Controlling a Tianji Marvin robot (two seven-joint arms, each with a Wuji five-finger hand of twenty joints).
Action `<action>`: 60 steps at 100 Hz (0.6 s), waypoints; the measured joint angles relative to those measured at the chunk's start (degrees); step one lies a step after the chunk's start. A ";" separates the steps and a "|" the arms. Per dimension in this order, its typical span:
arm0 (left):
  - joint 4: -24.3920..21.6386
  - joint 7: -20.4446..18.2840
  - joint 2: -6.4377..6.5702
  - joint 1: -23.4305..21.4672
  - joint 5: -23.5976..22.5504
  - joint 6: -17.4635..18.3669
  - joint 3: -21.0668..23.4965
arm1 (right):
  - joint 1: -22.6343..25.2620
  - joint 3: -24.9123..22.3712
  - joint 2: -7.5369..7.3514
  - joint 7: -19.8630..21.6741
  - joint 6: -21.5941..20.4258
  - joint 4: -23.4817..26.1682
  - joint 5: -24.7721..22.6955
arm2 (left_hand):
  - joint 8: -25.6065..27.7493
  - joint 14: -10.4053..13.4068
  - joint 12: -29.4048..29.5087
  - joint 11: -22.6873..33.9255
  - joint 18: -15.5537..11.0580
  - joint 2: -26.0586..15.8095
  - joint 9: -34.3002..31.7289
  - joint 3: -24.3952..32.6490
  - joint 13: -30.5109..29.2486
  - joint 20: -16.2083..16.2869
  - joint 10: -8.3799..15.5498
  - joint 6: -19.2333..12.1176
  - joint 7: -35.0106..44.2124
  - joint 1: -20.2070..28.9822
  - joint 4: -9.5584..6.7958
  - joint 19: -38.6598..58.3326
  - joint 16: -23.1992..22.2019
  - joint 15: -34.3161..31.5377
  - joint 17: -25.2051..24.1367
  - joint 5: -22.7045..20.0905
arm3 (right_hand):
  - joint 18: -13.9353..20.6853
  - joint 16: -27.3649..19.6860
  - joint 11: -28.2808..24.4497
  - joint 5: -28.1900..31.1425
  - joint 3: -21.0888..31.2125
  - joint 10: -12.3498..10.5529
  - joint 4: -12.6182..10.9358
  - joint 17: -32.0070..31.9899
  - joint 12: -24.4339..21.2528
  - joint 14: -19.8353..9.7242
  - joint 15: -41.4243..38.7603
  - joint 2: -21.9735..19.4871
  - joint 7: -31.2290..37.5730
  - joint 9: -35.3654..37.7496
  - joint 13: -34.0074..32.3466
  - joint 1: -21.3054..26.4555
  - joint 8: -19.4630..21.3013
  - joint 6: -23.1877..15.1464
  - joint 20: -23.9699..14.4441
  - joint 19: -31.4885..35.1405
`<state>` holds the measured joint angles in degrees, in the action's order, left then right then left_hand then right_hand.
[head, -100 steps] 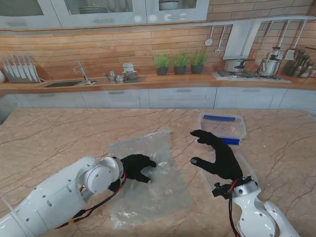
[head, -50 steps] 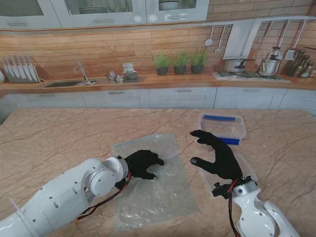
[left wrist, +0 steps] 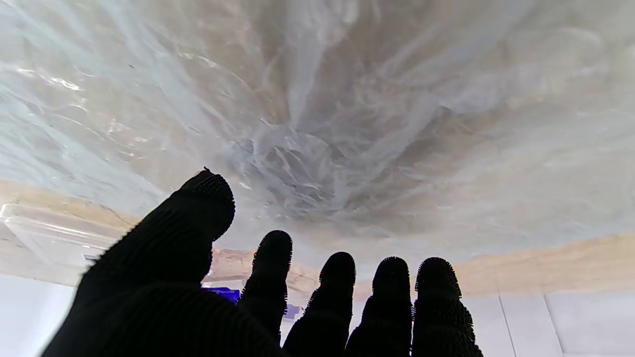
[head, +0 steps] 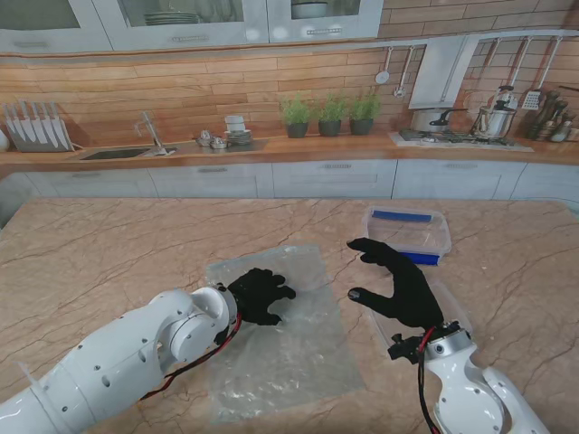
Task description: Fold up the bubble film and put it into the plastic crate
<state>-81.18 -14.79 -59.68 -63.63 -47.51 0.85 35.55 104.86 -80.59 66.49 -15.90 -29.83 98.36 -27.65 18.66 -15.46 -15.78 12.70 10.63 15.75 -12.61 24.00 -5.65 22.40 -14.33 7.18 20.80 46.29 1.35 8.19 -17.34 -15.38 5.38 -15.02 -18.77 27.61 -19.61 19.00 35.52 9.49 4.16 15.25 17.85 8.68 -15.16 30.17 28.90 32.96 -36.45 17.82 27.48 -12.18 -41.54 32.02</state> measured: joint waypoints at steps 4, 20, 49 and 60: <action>0.60 0.10 -0.01 0.56 0.78 0.04 -0.95 | -0.02 0.03 0.00 0.04 0.03 -0.01 0.08 | 0.00 -0.01 0.00 0.00 0.00 0.00 0.00 0.00 -0.44 0.35 0.00 0.00 0.00 0.00 0.00 0.01 -0.03 -0.16 0.02 0.00 | 0.00 0.00 0.00 0.00 0.00 0.00 0.00 0.00 0.00 0.00 0.00 0.00 0.00 0.00 0.00 0.00 0.00 0.00 0.00 0.00; 4.50 1.13 -0.39 3.60 1.14 1.02 -4.67 | -0.11 0.16 -0.01 0.24 0.28 -0.03 0.39 | -0.10 -0.01 -0.22 0.40 0.01 1.14 0.00 2.07 -1.38 0.57 0.14 -1.07 0.00 0.49 0.00 0.87 -0.04 -0.87 0.07 2.99 | 0.00 0.01 0.00 0.00 0.00 0.00 0.00 0.00 0.00 0.01 0.00 0.00 0.00 0.00 0.00 0.00 0.00 0.00 -0.01 0.00; 9.31 5.67 -1.48 6.03 3.63 8.32 -6.46 | -1.57 2.28 -0.36 3.85 1.56 -0.33 4.09 | 0.20 -0.01 -0.45 1.67 -1.49 3.66 0.00 9.68 -1.39 -3.15 0.68 -0.11 3.06 0.07 0.01 14.21 -0.28 -1.65 -6.48 1.34 | 0.00 0.01 0.01 0.00 -0.06 0.00 -0.06 0.00 0.00 0.08 0.00 -1.27 0.00 0.00 0.00 0.00 0.00 0.00 -0.02 0.00; 8.89 7.84 -1.69 4.48 0.66 9.65 -4.07 | -2.42 3.10 -0.61 4.52 2.67 -0.57 3.56 | -0.01 -0.01 -0.46 1.67 -1.56 3.64 0.00 9.68 -1.39 -4.00 0.69 -0.18 3.63 -0.59 0.02 15.61 -0.29 -1.66 -6.83 1.34 | 0.00 0.01 0.01 0.00 -0.14 0.00 -0.06 -0.01 0.00 0.08 0.00 -1.27 0.00 0.00 0.00 0.00 0.00 0.00 -0.02 0.00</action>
<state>-72.29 -6.95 -61.37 -59.15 -46.85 10.50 31.48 102.44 -77.49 65.89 -11.38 -27.16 97.78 -24.09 18.65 -15.48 -16.24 14.38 9.07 19.38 -12.61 33.69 -7.04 18.40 -13.65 6.99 24.43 45.70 1.36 23.80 -17.62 -17.05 -1.44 -13.68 -18.77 27.63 -19.60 19.00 35.38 9.49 4.10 15.25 17.85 8.76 -15.16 28.89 28.89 32.96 -36.46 17.82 27.47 -12.18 -41.56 32.02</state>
